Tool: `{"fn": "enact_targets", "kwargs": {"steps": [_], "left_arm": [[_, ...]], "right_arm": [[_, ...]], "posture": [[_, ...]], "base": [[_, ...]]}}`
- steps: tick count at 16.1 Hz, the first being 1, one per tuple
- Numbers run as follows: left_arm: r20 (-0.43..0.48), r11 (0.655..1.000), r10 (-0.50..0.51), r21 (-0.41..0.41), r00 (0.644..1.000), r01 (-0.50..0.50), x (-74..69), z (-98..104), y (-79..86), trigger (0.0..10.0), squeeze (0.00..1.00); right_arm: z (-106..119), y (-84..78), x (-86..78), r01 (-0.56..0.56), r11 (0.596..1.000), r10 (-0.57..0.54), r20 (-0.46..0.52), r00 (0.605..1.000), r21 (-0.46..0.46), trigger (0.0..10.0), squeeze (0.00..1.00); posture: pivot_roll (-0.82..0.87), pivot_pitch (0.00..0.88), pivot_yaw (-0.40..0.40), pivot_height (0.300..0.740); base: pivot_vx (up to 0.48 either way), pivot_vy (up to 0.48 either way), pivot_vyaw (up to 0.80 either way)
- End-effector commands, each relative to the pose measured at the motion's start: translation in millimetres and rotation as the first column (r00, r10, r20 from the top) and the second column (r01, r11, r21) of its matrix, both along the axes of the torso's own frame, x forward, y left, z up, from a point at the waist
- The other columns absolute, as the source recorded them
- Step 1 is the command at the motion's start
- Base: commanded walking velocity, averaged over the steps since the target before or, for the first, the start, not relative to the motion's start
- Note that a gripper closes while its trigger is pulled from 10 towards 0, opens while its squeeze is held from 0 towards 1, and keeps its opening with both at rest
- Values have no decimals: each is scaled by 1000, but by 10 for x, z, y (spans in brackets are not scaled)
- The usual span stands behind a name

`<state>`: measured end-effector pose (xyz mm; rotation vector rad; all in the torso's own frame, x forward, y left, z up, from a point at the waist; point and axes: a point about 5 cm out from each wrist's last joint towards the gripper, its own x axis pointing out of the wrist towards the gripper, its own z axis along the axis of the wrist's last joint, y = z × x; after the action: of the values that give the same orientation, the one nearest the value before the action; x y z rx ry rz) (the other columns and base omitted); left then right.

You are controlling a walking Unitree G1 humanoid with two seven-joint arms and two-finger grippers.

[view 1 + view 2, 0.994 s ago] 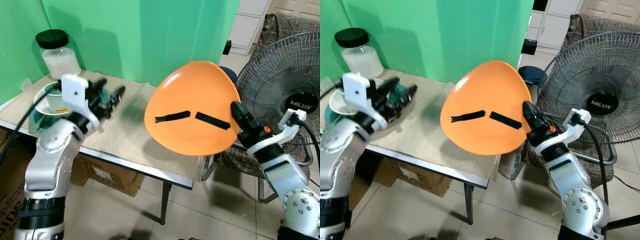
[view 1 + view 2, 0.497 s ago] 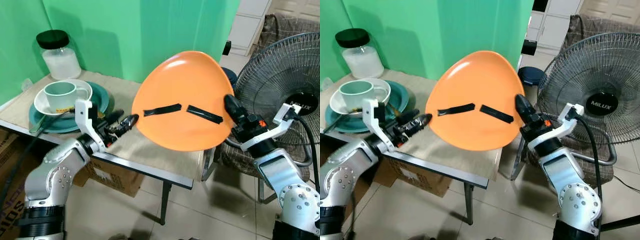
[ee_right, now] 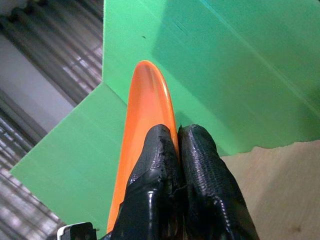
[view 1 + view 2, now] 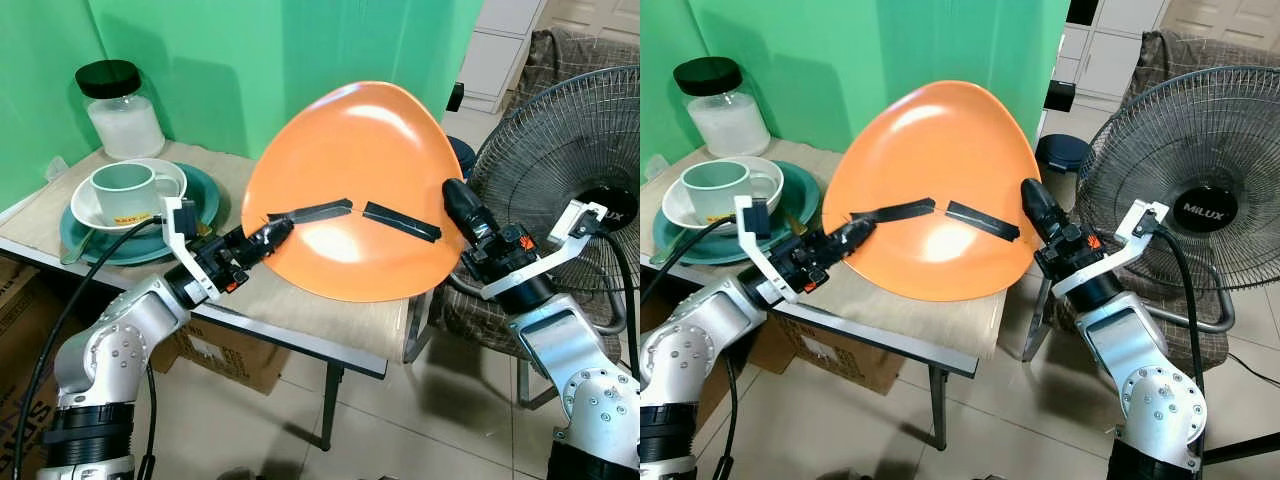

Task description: Setting the table

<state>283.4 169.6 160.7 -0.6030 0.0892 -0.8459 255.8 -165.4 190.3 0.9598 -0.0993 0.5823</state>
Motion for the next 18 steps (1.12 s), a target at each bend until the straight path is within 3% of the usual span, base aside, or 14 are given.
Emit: {"fn": "enact_targets", "kwargs": {"steps": [1, 18], "left_arm": [[33, 1000, -12, -19, 999, 13, -5, 79, -14, 0, 0], [62, 990, -53, -129, 997, 61, 15, 225, -32, 0, 0]], "right_arm": [[119, 37, -35, -50, 999, 48, 71, 996, 22, 0, 0], [171, 62, -42, -123, 992, 122, 105, 987, 3, 78, 0]], "posture": [[20, 0, -30, 740], [20, 0, -35, 740]], "base": [[0, 0, 0], [0, 0, 0]]}}
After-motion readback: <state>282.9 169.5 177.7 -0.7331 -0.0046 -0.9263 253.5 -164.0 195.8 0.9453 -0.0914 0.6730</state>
